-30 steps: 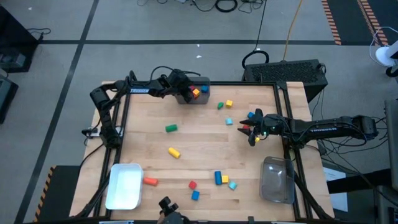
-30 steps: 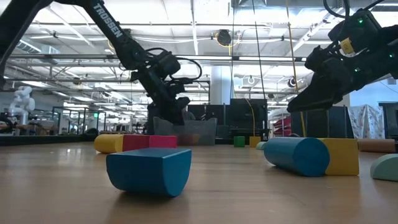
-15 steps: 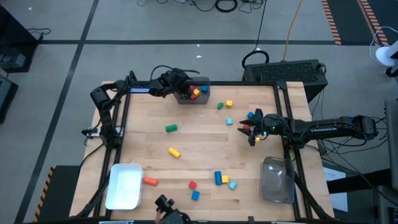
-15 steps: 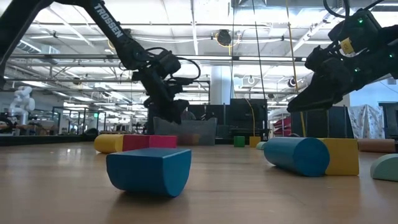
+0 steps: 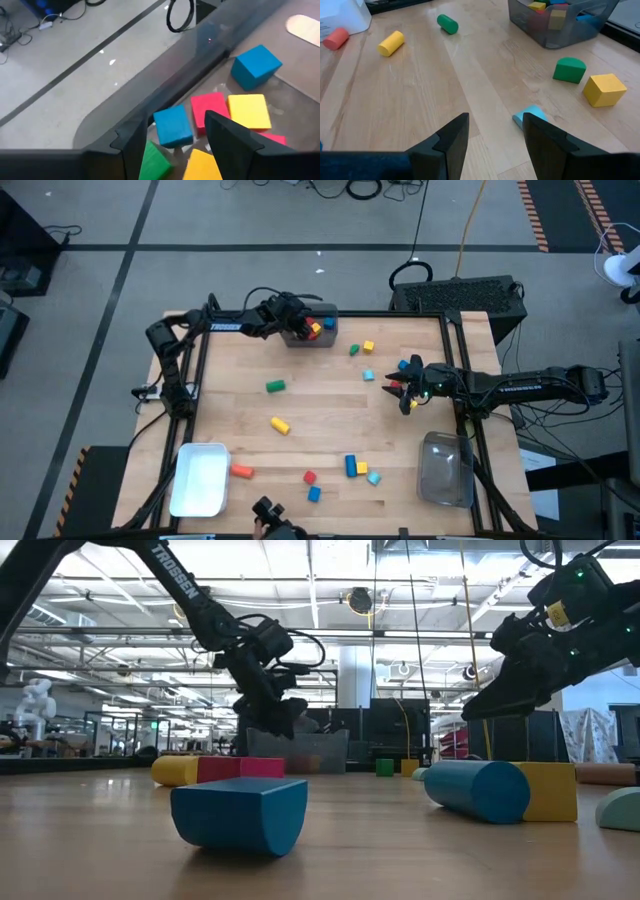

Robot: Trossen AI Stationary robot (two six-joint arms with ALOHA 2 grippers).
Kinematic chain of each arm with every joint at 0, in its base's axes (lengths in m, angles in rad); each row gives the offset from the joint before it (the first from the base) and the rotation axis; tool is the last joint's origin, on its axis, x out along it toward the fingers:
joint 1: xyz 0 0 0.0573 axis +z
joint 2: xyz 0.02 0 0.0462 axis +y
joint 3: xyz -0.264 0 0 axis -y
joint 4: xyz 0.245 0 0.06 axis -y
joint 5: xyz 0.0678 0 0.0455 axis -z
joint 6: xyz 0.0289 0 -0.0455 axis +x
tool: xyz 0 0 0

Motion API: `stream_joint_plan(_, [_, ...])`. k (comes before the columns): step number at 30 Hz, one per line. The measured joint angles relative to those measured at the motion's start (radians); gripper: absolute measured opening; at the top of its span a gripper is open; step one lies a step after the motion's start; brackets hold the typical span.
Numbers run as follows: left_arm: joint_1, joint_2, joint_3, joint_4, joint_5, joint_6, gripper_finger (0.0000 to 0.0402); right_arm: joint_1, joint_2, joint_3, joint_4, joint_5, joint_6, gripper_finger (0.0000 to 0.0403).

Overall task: Sort blocks by size
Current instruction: Put the yellow square block into the top black bin

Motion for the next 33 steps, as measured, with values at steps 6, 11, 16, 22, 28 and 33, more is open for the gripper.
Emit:
stream_joint_plan(6, [-0.022, 0.000, 0.053, -0.080, -0.081, -0.008, 0.0187, 0.000, 0.000, 0.000, 0.000, 0.000, -0.002, 0.0176])
stream_joint_plan(11, [-0.046, 0.000, 0.119, -0.082, -0.006, 0.026, 0.0187, 0.000, 0.000, 0.000, 0.000, -0.001, -0.022, 0.0176])
stream_joint_plan(16, [-0.085, 0.000, 0.186, -0.109, 0.054, 0.044, 0.0187, 0.000, 0.000, 0.000, 0.005, -0.002, -0.022, 0.0176])
stream_joint_plan(22, [-0.148, -0.004, 0.230, -0.120, 0.197, 0.056, 0.0187, 0.000, 0.000, 0.017, 0.000, -0.003, -0.022, 0.0176])
stream_joint_plan(28, [-0.207, -0.031, 0.207, -0.128, 0.232, 0.083, 0.0187, -0.008, 0.001, 0.131, -0.169, -0.002, -0.047, 0.0176])
stream_joint_plan(33, [-0.238, -0.076, 0.167, -0.115, 0.242, 0.088, 0.0187, -0.049, 0.039, 0.242, -0.282, 0.005, -0.104, 0.0176])
